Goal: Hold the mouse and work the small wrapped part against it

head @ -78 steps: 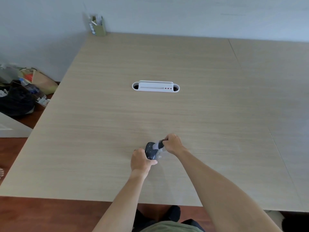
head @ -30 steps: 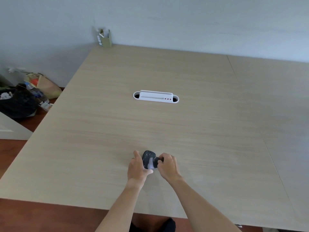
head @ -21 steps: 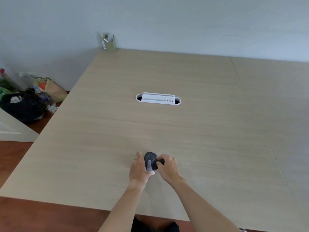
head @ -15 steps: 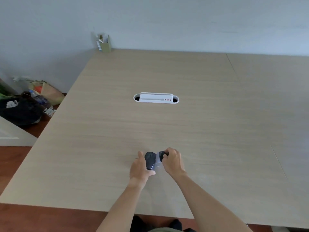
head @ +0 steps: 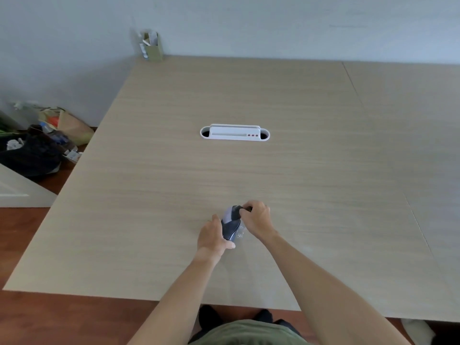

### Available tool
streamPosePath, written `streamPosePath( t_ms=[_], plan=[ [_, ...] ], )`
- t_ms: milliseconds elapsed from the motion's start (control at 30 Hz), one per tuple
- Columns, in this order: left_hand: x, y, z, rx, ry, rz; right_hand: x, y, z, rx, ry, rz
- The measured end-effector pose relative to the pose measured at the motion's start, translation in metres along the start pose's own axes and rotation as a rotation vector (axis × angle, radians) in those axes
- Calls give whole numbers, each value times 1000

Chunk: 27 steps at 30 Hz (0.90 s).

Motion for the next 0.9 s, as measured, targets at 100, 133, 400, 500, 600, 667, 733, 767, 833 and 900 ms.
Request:
streamPosePath(
  t_ms=[100,133,400,500,600,667,733,767,833,900],
  plan=[
    [-1,-3,2,-21,-23,20,4,4,4,29,-41,-160],
    [-1,-4,3,-31,-42,30,2,6,8,39,-79,-135],
    [-1,-8,4,-10,-133,57,2,11,0,-44,-98,-158],
    [-1,-8,4,-13,-140,55,2,19,-3,-3,-156,-214],
    [-1,-8,3,-23,-132,58,-7,25,-7,17,-260,-78],
    [-1,-7,3,-26,-124,58,-11,26,-14,-20,-203,-51],
    [-1,-6,3,-28,-129,54,-9,27,-18,-32,-136,-150],
    [-1,-6,3,-28,-132,52,-7,27,-18,-22,-140,-214],
    [0,-6,3,-26,-130,52,-4,27,-13,7,-209,-240],
    [0,-6,3,-30,-122,55,-5,25,-6,39,-277,-148]
  ],
)
Point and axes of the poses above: each hand's wrist, its own y-axis towards the middle knuckle, its own x-axis out of the palm, z = x × y, the point moved 2 cm from there along y, towards the middle knuckle, and after that the axes turned 14 degrees about -z, right-handed, at the moved point
